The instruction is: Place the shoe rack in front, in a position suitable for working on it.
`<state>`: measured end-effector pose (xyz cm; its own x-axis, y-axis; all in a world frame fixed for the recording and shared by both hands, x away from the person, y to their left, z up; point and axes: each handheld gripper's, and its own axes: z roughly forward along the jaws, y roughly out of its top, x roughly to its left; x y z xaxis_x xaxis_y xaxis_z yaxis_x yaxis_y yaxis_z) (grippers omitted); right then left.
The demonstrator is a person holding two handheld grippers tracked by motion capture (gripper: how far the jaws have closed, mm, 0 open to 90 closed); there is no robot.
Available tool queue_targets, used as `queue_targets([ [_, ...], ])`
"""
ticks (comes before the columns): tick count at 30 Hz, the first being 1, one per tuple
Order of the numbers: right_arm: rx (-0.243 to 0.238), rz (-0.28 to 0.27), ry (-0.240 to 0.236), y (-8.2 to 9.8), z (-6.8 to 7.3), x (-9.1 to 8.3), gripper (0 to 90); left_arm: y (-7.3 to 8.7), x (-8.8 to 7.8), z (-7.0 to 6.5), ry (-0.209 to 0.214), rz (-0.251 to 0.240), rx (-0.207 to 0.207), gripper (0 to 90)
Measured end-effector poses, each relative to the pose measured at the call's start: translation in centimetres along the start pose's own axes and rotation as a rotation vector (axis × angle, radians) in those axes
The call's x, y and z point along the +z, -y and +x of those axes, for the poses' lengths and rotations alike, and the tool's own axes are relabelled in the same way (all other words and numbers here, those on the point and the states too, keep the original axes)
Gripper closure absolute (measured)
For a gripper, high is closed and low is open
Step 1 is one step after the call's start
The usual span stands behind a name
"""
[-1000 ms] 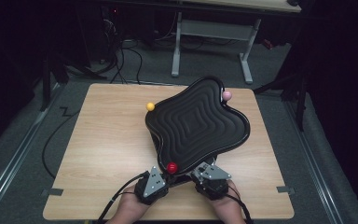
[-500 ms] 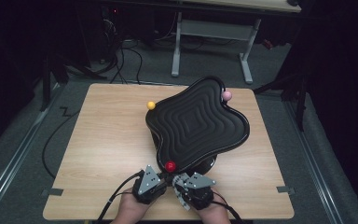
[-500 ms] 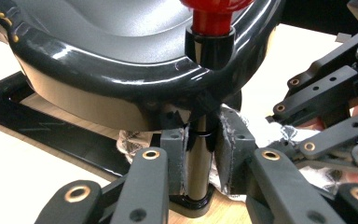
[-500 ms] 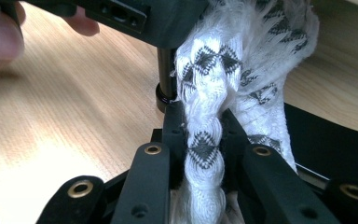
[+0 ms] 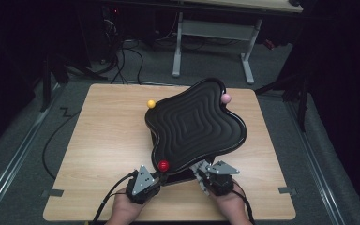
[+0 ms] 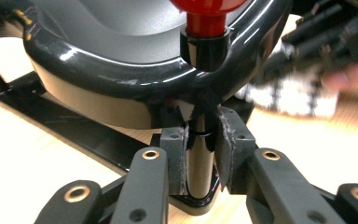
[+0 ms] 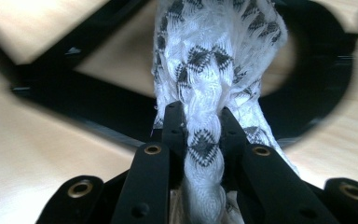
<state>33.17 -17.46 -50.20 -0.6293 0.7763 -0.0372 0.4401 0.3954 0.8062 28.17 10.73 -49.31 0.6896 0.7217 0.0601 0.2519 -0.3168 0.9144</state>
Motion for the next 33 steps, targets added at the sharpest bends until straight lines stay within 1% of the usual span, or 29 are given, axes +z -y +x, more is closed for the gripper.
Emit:
queue_targets([
  [1,0.009,-0.002,0.010,-0.1,-0.5,0.0,78.6,0.1,-0.3,0.3,-0.005,0.001,-0.003,74.5],
  [2,0.023,-0.008,0.040,-0.3,-1.6,0.1,78.6,0.3,-0.7,0.7,-0.019,0.006,-0.007,74.4],
  [3,0.023,-0.008,0.040,-0.3,-1.6,0.1,78.6,0.3,-0.7,0.7,-0.019,0.006,-0.007,74.4],
  [4,0.033,-0.010,0.061,-0.4,-2.8,0.4,78.6,0.5,-1.2,1.1,-0.029,0.008,-0.012,74.4],
  [5,0.042,-0.009,0.072,-0.5,-3.2,0.5,78.5,0.6,-1.5,1.3,-0.036,0.011,-0.015,74.4],
  [6,0.042,-0.009,0.072,-0.5,-3.2,0.5,78.5,0.6,-1.5,1.3,-0.036,0.011,-0.015,74.3],
  [8,0.046,-0.020,0.114,-0.8,-4.4,0.7,78.3,0.9,-2.1,1.8,-0.055,0.013,-0.023,74.3],
  [9,0.046,-0.020,0.114,-0.8,-4.4,0.7,78.3,0.9,-2.1,1.8,-0.055,0.013,-0.023,74.3],
  [10,0.048,-0.026,0.127,-0.9,-4.7,0.7,78.3,1.0,-2.4,2.0,-0.063,0.014,-0.025,74.3],
  [12,0.056,-0.030,0.135,-1.0,-5.3,0.9,78.3,1.2,-2.7,2.4,-0.076,0.014,-0.038,74.3],
  [13,0.055,-0.023,0.135,-0.9,-5.5,1.1,78.3,1.3,-2.8,2.5,-0.078,0.013,-0.040,74.3],
  [14,0.044,-0.014,0.121,-0.9,-5.6,1.4,78.3,1.3,-2.9,2.5,-0.080,0.012,-0.043,74.4],
  [15,0.044,-0.014,0.121,-0.9,-5.6,1.4,78.3,1.4,-2.9,2.5,-0.080,0.011,-0.044,74.4],
  [16,0.033,0.000,0.099,-1.0,-5.1,1.6,78.3,1.4,-2.9,2.5,-0.083,0.010,-0.045,74.4],
  [17,0.030,0.005,0.090,-1.0,-4.8,1.6,78.3,1.4,-2.9,2.5,-0.081,0.010,-0.047,74.4],
  [18,0.030,0.005,0.090,-1.0,-4.8,1.6,78.3,1.4,-2.9,2.5,-0.081,0.010,-0.047,74.5],
  [20,0.003,0.009,0.066,-1.2,-4.2,1.6,78.3,1.3,-2.8,2.5,-0.073,0.007,-0.051,74.5],
  [21,-0.016,0.019,0.051,-1.2,-3.5,1.5,78.4,1.3,-2.8,2.5,-0.069,0.008,-0.052,74.6],
  [22,-0.016,0.019,0.051,-1.2,-3.5,1.5,78.4,1.3,-2.7,2.4,-0.064,0.006,-0.051,74.6],
  [24,-0.035,0.022,0.036,-1.2,-2.8,1.4,78.3,1.2,-2.5,2.2,-0.052,0.006,-0.047,74.7],
  [25,-0.035,0.026,0.015,-1.1,-2.2,1.2,78.4,1.1,-2.3,2.0,-0.045,0.004,-0.046,74.7],
  [26,-0.035,0.026,0.015,-1.1,-2.2,1.2,78.4,1.0,-2.2,1.9,-0.035,0.004,-0.042,74.7],
  [27,-0.039,0.029,-0.006,-1.1,-1.8,1.2,78.3,1.0,-2.0,1.7,-0.030,0.001,-0.036,74.7],
  [28,-0.039,0.032,-0.022,-1.0,-1.3,1.2,78.3,0.9,-1.8,1.5,-0.024,0.002,-0.030,74.7],
  [29,-0.055,0.032,-0.036,-0.9,-0.5,1.2,78.2,0.8,-1.7,1.3,-0.019,0.001,-0.029,74.7],
  [30,-0.067,0.031,-0.078,-1.0,0.6,1.3,78.2,0.7,-1.5,1.1,-0.011,-0.001,-0.026,74.7],
  [31,-0.067,0.031,-0.078,-1.0,0.6,1.3,78.2,0.7,-1.5,1.1,-0.011,-0.001,-0.026,74.7],
  [33,-0.088,0.029,-0.128,-1.2,2.3,1.4,78.1,0.7,-1.3,0.9,-0.005,-0.002,-0.022,74.7],
])
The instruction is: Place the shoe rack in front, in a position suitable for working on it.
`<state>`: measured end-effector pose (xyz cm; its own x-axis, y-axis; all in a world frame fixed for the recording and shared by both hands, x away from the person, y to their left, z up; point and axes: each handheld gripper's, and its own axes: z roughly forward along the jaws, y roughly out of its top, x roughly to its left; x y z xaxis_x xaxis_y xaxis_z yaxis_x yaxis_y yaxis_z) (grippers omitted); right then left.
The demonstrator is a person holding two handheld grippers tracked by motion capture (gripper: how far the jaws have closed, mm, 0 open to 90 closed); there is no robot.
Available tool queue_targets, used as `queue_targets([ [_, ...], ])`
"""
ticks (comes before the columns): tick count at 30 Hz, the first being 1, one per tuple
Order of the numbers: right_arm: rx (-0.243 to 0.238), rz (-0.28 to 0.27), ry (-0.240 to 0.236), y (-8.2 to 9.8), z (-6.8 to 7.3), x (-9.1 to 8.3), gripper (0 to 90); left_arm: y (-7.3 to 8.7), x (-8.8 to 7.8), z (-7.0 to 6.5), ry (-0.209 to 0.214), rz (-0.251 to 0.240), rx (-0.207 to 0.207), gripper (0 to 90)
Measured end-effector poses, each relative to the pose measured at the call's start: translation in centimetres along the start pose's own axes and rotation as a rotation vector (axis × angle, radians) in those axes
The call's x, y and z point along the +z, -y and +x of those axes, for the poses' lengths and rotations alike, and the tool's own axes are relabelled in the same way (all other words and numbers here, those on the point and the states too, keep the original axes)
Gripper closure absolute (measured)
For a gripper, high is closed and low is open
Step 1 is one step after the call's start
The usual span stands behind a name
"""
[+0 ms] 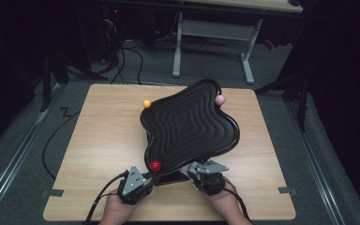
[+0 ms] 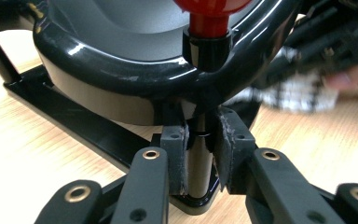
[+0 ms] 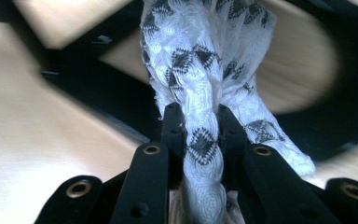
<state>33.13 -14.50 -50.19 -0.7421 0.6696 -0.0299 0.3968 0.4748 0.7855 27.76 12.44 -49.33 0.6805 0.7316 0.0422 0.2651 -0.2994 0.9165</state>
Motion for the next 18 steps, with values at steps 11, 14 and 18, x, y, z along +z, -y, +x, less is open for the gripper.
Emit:
queue_targets([
  [11,-0.065,0.011,-0.163,-1.3,5.9,2.0,77.8,0.0,0.1,-0.2,0.001,-0.003,0.002,74.7],
  [14,-0.054,0.005,-0.147,-1.3,5.1,1.7,78.1,0.0,0.1,-0.1,0.001,-0.002,0.003,74.7],
  [18,-0.030,-0.009,-0.074,-1.0,3.4,1.2,78.1,0.0,0.0,-0.2,0.000,-0.001,0.005,74.7],
])
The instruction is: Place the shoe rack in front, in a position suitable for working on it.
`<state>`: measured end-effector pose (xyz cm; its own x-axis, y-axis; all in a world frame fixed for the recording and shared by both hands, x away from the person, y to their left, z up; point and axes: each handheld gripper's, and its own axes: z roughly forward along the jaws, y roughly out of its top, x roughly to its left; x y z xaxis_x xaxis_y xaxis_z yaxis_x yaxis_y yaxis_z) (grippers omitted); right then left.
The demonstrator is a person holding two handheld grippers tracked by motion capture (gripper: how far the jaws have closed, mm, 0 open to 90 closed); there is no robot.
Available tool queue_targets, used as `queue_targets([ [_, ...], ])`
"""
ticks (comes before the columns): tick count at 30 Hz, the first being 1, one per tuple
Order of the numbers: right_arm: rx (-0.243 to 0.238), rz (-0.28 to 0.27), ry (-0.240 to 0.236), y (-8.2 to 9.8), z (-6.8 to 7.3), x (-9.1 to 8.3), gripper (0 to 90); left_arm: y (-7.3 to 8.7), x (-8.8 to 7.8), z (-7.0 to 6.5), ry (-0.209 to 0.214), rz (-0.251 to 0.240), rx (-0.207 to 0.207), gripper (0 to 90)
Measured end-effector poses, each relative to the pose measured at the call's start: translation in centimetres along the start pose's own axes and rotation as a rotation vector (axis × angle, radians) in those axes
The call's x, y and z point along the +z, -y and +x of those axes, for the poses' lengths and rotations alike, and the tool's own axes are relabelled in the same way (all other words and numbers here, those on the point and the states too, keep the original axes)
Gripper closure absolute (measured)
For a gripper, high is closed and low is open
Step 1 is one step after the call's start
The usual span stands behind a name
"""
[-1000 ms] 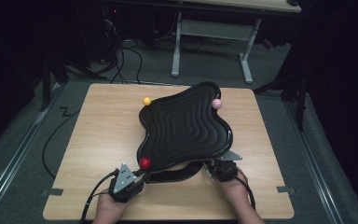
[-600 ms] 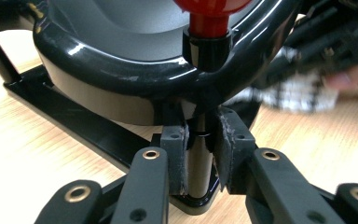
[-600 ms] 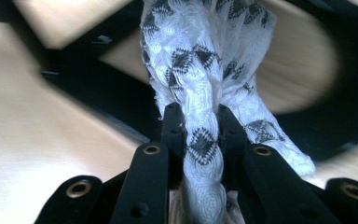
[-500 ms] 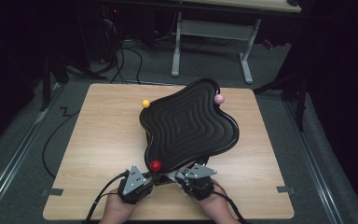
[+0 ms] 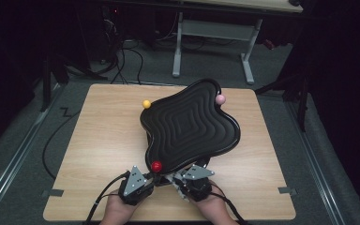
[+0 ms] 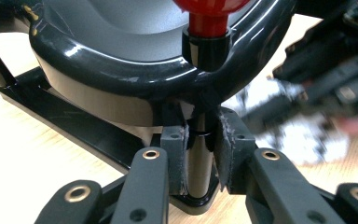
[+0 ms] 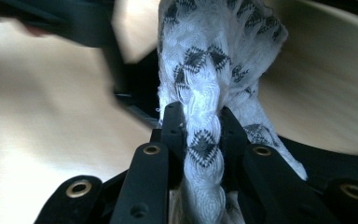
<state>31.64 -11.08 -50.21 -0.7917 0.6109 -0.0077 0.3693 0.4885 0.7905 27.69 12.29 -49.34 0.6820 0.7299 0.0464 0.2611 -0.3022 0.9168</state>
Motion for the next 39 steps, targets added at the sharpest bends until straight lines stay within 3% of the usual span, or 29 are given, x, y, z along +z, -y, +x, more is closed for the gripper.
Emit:
queue_targets([
  [1,0.017,-0.005,0.052,0.4,-1.3,-0.4,78.1,0.0,0.0,0.0,0.000,0.001,0.000,74.7],
  [4,0.041,-0.011,0.090,0.7,-2.6,-0.8,78.0,0.0,0.0,0.0,0.000,0.001,0.002,74.7],
  [10,0.128,-0.023,0.234,1.7,-7.1,-2.1,78.0,0.0,0.0,0.0,0.001,0.002,0.004,74.7],
  [11,0.161,-0.031,0.280,2.0,-8.4,-2.6,78.0,0.0,0.0,0.0,0.001,0.002,0.004,74.6],
  [12,0.161,-0.033,0.305,2.0,-9.0,-2.8,78.0,0.0,0.0,0.0,0.001,0.002,0.004,74.6],
  [13,0.161,-0.033,0.305,2.0,-9.0,-2.8,78.0,0.0,0.0,0.0,0.001,0.002,0.004,74.6],
  [16,0.189,-0.047,0.371,2.2,-10.6,-3.1,77.9,0.0,0.0,0.0,0.001,0.002,0.004,74.6],
  [18,0.183,-0.045,0.370,2.2,-10.7,-3.1,78.0,0.0,0.0,0.0,0.001,0.002,0.004,74.6],
  [20,0.178,-0.015,0.338,2.2,-10.1,-2.5,77.9,0.0,0.0,0.0,0.001,0.002,0.004,74.6],
  [21,0.147,-0.008,0.335,2.2,-9.9,-2.4,78.3,0.0,0.0,0.0,0.000,0.003,0.002,74.7],
  [24,0.148,-0.008,0.299,1.9,-9.0,-2.4,78.0,0.0,0.0,0.0,0.001,0.003,0.003,74.7],
  [25,0.110,-0.004,0.275,1.8,-8.1,-2.4,78.1,0.0,0.0,0.0,0.001,0.003,0.002,74.7],
  [27,0.100,0.003,0.257,1.7,-7.5,-2.2,78.0,0.0,0.0,0.0,0.002,0.004,0.002,74.7],
  [28,0.057,0.002,0.223,1.6,-6.1,-1.8,78.0,0.0,0.0,0.0,0.002,0.004,0.003,74.7],
  [30,0.050,0.001,0.202,1.4,-5.3,-1.5,78.0,0.0,0.0,0.0,0.001,0.004,0.002,74.7],
  [32,0.013,-0.007,0.123,0.9,-2.6,-0.7,78.0,0.0,0.0,0.0,0.001,0.004,0.001,74.7],
  [34,0.007,-0.009,0.106,0.8,-2.0,-0.5,77.9,0.0,0.0,0.0,0.001,0.004,0.001,74.7],
  [36,-0.026,-0.008,0.036,0.3,0.5,0.1,78.0,0.0,0.0,0.0,0.001,0.004,0.000,74.7],
  [37,-0.026,-0.008,0.036,0.3,0.5,0.1,78.0,0.0,0.0,0.0,0.001,0.004,0.000,74.7],
  [38,-0.038,-0.004,-0.011,0.1,1.7,0.5,78.0,0.0,0.0,0.0,0.001,0.004,0.000,74.7],
  [39,-0.038,-0.004,-0.011,0.1,1.7,0.5,78.0,0.0,0.0,0.0,0.001,0.004,0.000,74.7],
])
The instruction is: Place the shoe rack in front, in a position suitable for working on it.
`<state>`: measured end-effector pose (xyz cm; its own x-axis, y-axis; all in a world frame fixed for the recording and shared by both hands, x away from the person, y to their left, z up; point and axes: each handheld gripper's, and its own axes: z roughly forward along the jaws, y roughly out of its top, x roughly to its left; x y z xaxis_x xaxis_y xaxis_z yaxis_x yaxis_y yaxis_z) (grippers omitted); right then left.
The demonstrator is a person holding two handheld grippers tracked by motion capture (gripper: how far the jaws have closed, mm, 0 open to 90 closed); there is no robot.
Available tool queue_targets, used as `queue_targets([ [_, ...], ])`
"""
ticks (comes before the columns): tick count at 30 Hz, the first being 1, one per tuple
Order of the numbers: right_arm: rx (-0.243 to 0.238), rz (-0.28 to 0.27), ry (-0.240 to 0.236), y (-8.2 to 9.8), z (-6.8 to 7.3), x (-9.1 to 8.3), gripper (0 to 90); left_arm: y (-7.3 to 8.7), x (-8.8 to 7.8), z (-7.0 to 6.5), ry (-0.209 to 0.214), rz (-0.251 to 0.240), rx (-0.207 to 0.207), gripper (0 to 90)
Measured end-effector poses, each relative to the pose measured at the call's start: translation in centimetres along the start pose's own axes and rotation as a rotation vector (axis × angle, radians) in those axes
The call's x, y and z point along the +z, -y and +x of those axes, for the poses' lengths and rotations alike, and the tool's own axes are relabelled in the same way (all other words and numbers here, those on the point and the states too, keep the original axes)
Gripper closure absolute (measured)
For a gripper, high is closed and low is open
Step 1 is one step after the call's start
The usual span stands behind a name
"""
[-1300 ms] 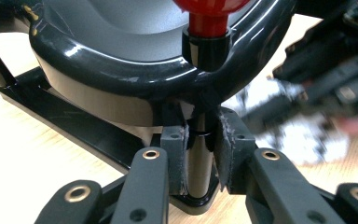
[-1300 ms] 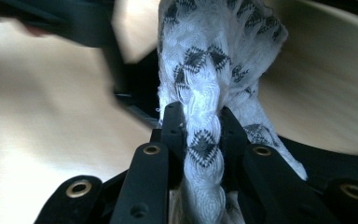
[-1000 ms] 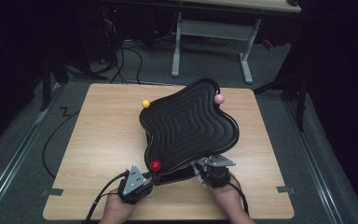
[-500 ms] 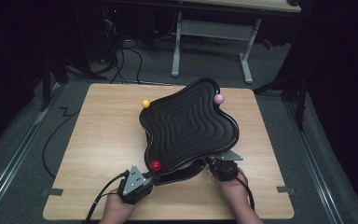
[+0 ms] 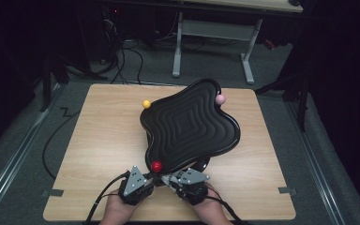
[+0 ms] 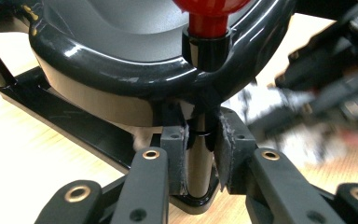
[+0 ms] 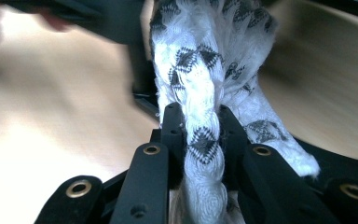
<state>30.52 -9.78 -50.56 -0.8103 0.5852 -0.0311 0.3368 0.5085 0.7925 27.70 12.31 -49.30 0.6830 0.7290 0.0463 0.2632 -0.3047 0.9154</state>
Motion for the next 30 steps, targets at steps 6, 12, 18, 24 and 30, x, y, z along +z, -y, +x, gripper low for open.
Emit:
queue_targets([
  [6,-0.043,-0.005,0.099,0.0,-1.1,-0.2,78.1,0.0,0.0,0.0,0.002,0.001,-0.001,74.7],
  [12,0.016,-0.014,0.302,1.8,-6.6,-1.6,78.3,0.3,-0.9,1.4,0.018,0.012,-0.003,74.7],
  [18,0.049,-0.025,0.321,2.3,-7.8,-3.0,78.2,0.9,-2.6,3.5,0.003,0.033,-0.014,74.8],
  [24,0.075,-0.023,0.313,2.5,-8.4,-3.1,78.2,1.9,-4.5,6.5,-0.065,0.034,-0.058,74.7],
  [30,0.044,-0.069,0.225,1.5,-6.7,-2.9,78.2,2.7,-5.7,8.9,-0.200,0.013,-0.180,71.3],
])
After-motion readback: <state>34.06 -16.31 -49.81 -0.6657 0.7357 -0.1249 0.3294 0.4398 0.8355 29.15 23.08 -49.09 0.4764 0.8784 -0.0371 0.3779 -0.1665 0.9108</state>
